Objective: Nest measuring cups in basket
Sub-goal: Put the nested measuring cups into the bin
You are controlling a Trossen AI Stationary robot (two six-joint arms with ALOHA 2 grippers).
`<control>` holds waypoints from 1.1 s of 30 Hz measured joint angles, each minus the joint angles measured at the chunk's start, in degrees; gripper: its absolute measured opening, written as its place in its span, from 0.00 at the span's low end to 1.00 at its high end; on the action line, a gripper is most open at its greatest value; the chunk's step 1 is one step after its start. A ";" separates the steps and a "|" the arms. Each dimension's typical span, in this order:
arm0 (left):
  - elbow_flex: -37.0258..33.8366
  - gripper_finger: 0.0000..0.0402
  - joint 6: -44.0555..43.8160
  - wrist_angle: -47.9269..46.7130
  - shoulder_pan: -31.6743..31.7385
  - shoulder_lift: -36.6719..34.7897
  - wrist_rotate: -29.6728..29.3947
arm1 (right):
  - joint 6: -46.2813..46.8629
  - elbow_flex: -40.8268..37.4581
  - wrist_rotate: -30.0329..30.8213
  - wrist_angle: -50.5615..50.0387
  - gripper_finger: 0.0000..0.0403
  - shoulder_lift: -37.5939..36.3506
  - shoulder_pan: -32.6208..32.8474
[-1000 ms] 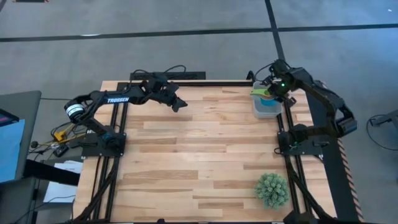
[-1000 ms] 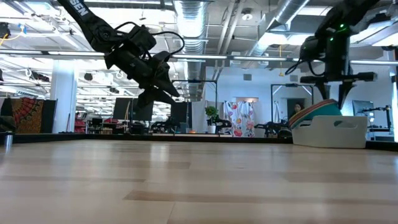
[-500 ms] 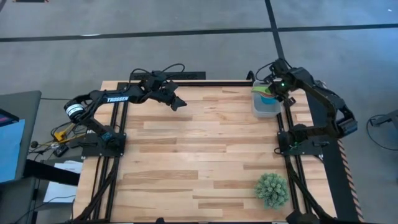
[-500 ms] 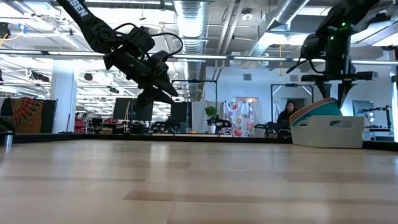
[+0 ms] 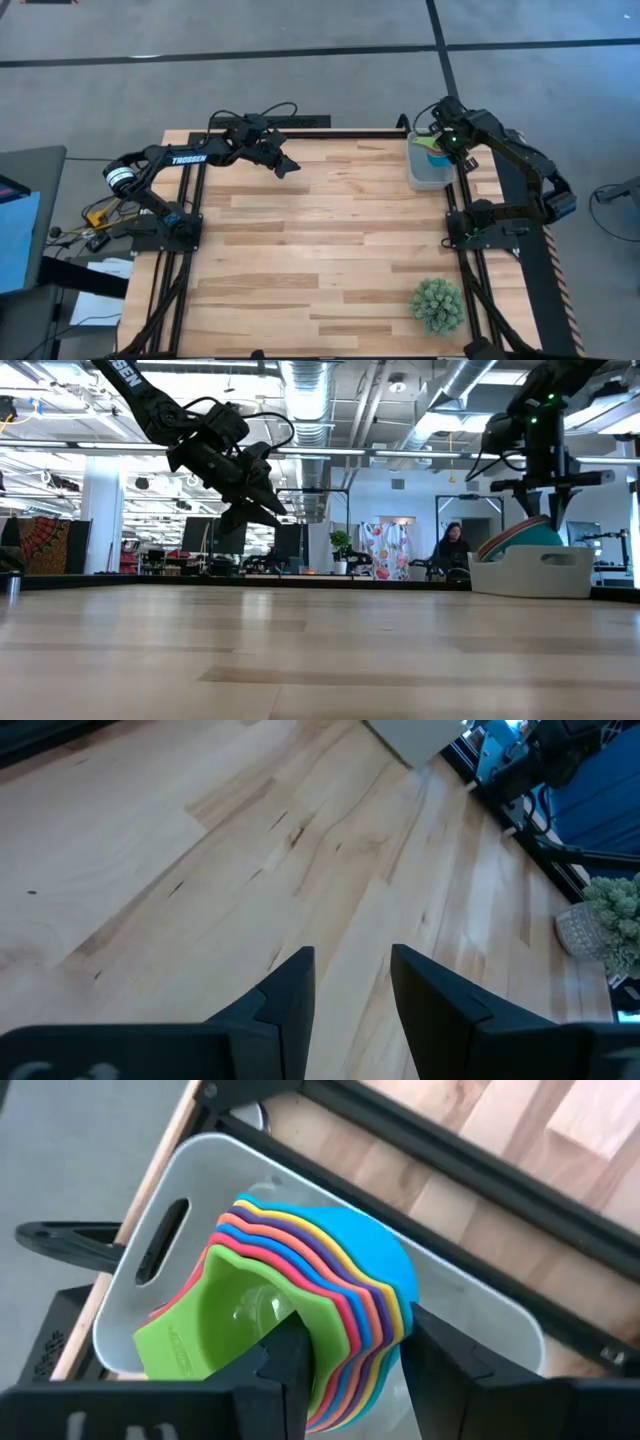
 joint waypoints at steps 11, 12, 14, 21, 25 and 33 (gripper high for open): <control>0.00 0.30 -1.09 -1.49 -0.02 0.00 -0.07 | 3.22 -0.04 1.36 2.19 0.36 6.29 3.76; 0.00 0.30 -1.10 -1.46 -0.02 0.00 -0.07 | 3.45 -0.05 1.31 2.31 0.36 6.94 4.01; 0.00 0.30 -1.11 -1.46 -0.02 0.00 -0.09 | 3.48 -0.07 0.94 2.93 0.38 8.10 4.39; 0.02 0.30 -1.24 -1.49 -0.02 0.00 -1.09 | 4.10 -1.82 -4.65 5.30 0.42 11.17 5.44; 0.02 0.30 -1.67 -1.49 -0.02 0.00 -1.22 | 3.66 -2.48 -6.60 5.35 0.45 11.58 5.36; 0.02 0.30 -2.70 -1.22 -0.04 0.00 -2.33 | -4.53 -2.64 -8.46 4.73 0.57 8.78 5.58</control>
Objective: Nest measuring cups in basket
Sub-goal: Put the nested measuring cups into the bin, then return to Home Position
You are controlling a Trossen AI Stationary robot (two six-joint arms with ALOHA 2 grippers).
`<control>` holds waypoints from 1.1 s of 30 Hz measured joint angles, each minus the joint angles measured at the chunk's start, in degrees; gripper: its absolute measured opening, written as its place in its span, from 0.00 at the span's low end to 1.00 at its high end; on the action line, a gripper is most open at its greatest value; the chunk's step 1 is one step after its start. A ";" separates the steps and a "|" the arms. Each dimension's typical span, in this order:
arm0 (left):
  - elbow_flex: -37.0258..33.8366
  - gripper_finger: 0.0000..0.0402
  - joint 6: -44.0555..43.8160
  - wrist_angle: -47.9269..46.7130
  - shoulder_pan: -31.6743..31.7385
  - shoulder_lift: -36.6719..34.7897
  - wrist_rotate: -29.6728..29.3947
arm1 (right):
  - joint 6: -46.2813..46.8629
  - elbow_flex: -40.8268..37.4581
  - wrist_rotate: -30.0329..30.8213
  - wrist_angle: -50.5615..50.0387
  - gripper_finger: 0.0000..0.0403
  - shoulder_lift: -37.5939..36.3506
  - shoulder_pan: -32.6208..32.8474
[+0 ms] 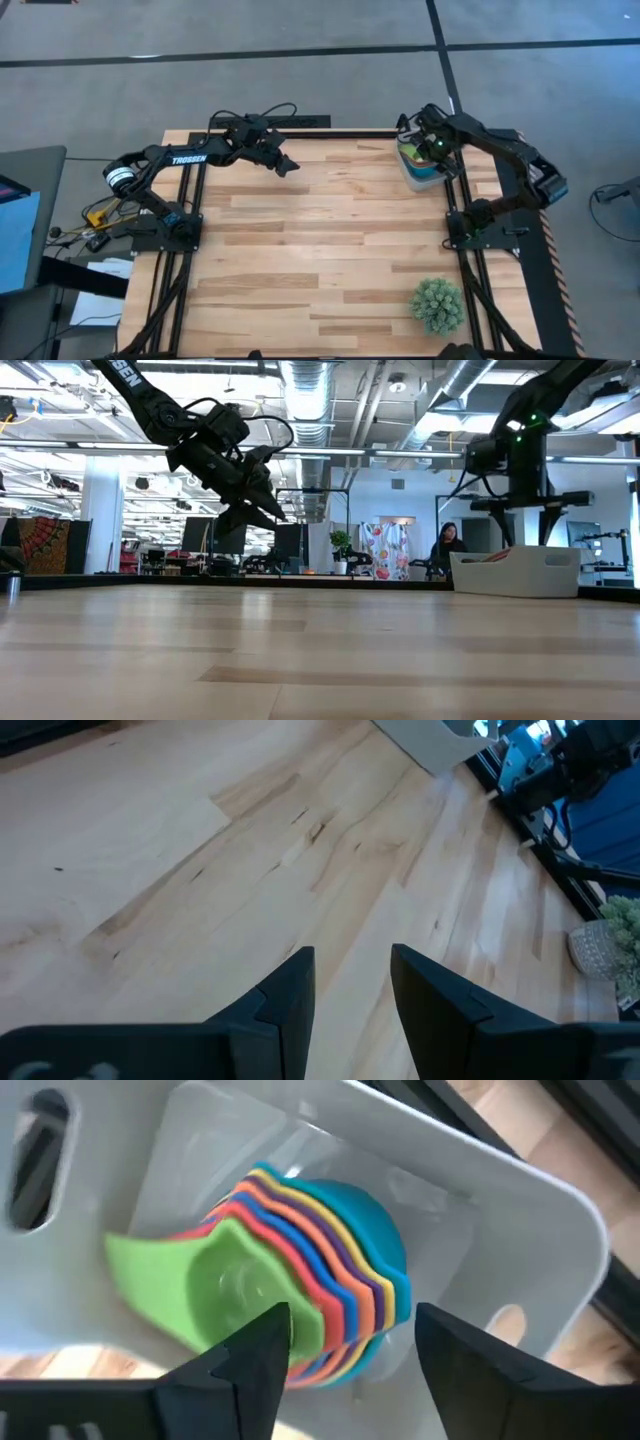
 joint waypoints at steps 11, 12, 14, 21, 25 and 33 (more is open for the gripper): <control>0.00 0.30 -4.22 0.32 -1.41 -0.16 -0.55 | -4.52 0.00 1.70 0.03 0.63 -7.32 3.00; 0.00 0.30 -4.73 0.50 -2.09 -0.21 -0.69 | -5.42 0.00 1.85 0.11 0.63 -8.27 3.85; 0.00 0.30 -6.17 0.96 -3.50 -0.22 -0.69 | -7.25 0.00 2.09 0.50 0.63 -10.58 5.82; 0.73 0.30 -11.93 4.53 -9.59 -3.29 -1.66 | -25.33 0.00 2.33 8.78 0.63 -21.18 15.64; 4.64 0.30 -12.41 3.43 -13.47 -8.04 -8.99 | -35.03 0.00 1.99 14.66 0.63 -26.58 22.30; 12.40 0.30 -9.05 -2.96 -29.13 -11.59 -31.77 | -48.35 0.04 -5.89 22.89 0.51 -32.21 33.42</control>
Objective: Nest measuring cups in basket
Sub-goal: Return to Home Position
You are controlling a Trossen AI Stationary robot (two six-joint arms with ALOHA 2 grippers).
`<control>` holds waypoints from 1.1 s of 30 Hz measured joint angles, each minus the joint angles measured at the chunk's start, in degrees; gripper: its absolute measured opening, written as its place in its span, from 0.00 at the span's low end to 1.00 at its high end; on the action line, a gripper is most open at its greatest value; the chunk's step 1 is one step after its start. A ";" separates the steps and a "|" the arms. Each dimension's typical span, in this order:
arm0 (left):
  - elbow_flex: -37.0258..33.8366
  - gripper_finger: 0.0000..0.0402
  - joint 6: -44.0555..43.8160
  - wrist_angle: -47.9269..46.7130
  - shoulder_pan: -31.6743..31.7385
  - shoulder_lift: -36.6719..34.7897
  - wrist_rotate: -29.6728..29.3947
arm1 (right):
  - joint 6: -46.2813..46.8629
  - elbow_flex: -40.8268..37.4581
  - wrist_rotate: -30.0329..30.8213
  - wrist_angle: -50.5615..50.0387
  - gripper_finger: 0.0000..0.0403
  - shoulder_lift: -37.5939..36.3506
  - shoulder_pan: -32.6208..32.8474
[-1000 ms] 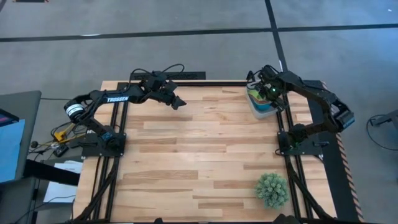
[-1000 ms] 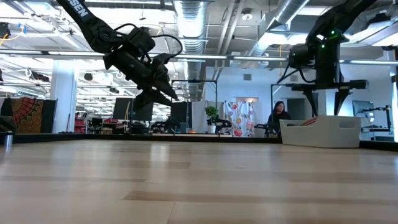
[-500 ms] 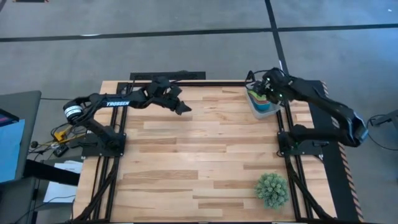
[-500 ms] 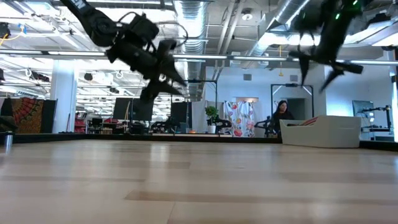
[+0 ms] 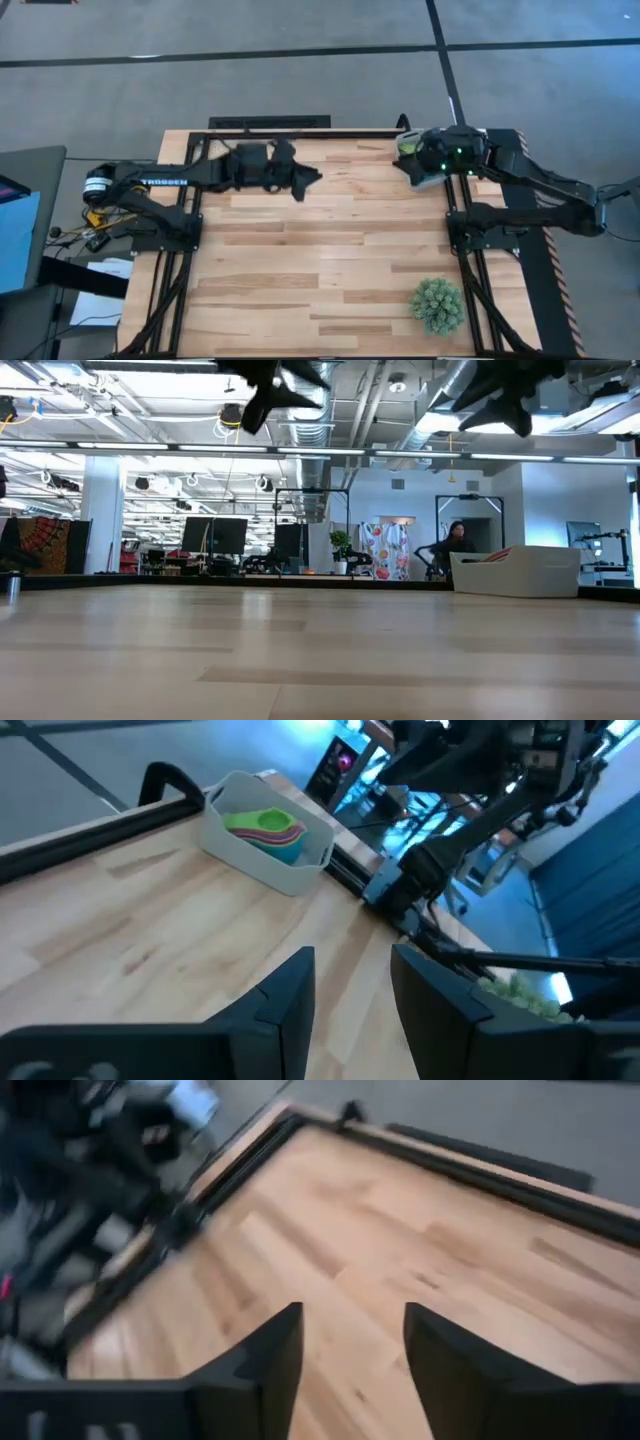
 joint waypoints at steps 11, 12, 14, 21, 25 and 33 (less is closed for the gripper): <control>0.54 0.27 1.32 9.91 -24.75 -0.27 -33.71 | -14.68 -0.02 -5.46 11.82 0.16 0.97 20.35; 0.54 0.25 1.61 9.60 -25.90 -0.30 -34.63 | -15.16 -0.02 -5.46 13.97 0.13 0.94 21.58; 0.50 0.20 1.83 9.59 -27.36 -0.30 -34.84 | -15.72 -0.02 -5.51 17.67 0.06 0.44 23.36; 0.50 0.01 8.61 10.68 -27.11 -0.79 -34.56 | -18.22 0.02 -5.68 23.31 0.05 -4.21 25.99; 0.45 0.01 16.81 8.13 -24.15 -4.89 -30.82 | -21.98 0.02 -5.63 21.29 0.02 -8.92 24.74; -2.41 0.00 22.56 -0.36 -15.40 -13.93 -19.94 | -29.57 0.03 -5.59 9.42 0.03 -17.51 21.20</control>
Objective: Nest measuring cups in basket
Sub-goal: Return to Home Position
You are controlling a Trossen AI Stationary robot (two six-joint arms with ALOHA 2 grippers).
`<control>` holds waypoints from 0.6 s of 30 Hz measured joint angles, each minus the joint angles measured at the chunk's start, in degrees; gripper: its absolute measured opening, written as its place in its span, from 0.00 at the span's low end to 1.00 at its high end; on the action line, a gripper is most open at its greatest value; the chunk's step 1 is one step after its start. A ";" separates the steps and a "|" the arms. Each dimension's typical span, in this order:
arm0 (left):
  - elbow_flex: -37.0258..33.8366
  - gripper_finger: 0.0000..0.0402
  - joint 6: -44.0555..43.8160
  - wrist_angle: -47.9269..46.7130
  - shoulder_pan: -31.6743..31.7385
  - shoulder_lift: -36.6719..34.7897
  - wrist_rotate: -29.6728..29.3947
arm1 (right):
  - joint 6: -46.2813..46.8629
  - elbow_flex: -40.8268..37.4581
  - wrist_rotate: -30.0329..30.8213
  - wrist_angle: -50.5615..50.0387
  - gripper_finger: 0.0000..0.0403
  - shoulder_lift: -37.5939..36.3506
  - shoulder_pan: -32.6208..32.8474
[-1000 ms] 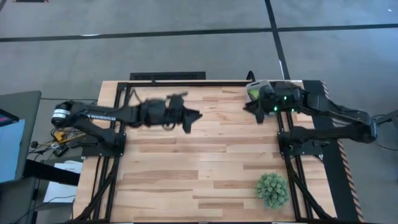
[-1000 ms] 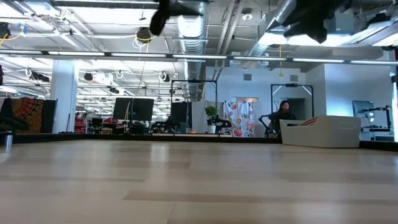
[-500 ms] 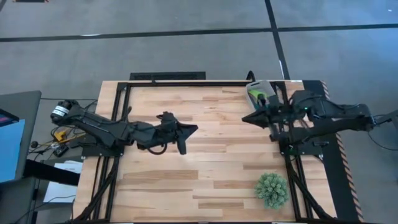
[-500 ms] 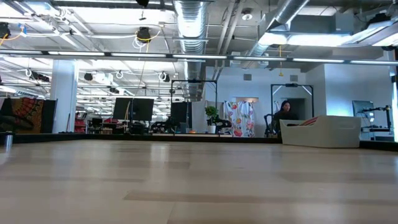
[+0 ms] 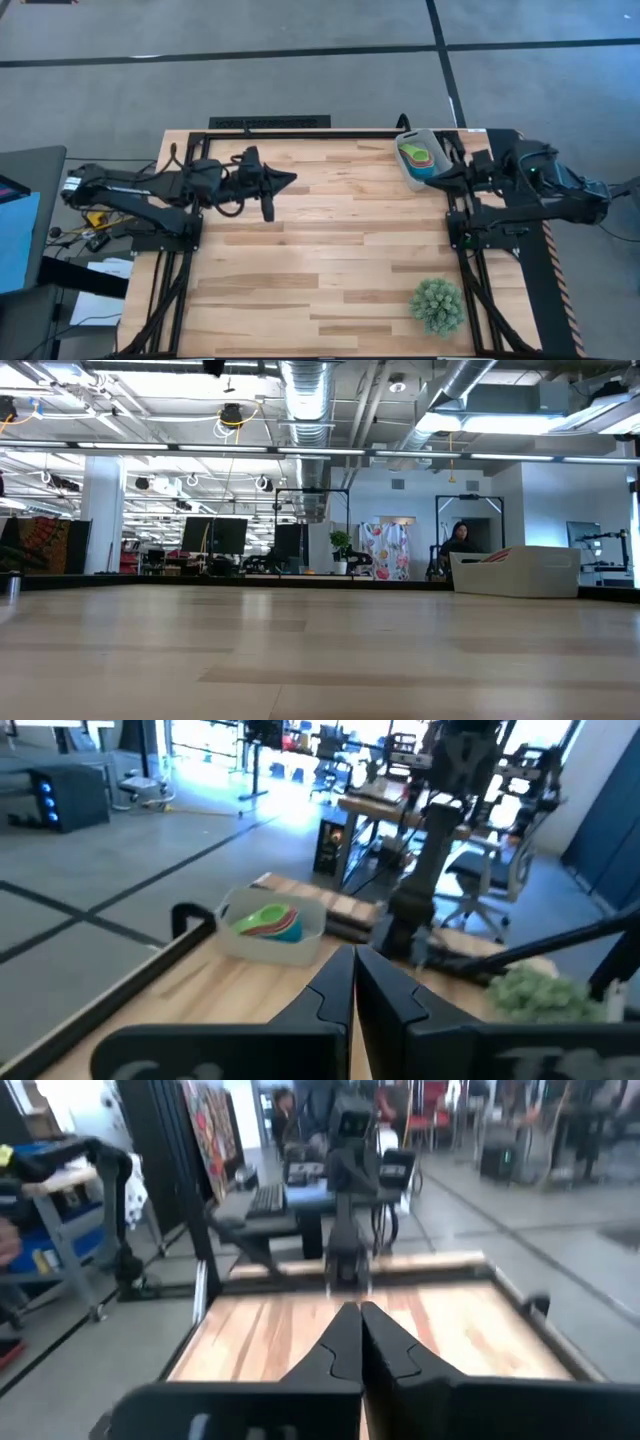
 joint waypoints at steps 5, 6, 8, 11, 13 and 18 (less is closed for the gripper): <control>-8.26 0.00 0.90 0.64 2.12 -5.32 1.53 | 2.17 -0.04 0.60 -9.12 0.01 -4.82 -0.03; -10.24 0.00 1.32 1.02 2.31 -6.73 1.67 | 2.23 -0.23 1.46 -9.47 0.02 -5.51 -0.05; -14.37 0.00 1.83 2.13 2.43 -9.89 1.74 | 2.25 -0.65 2.99 -9.24 0.02 -6.98 -0.05; -20.17 0.00 2.12 3.54 2.50 -16.02 2.64 | 1.62 -2.45 3.64 -6.75 0.01 -9.21 -0.05; -23.39 0.00 3.31 3.96 2.53 -20.09 4.77 | 1.40 -4.84 3.65 -4.27 0.01 -10.68 -0.05; -29.57 0.00 2.08 4.81 2.48 -28.26 6.45 | 0.26 -12.35 3.26 3.58 0.01 -13.14 -0.05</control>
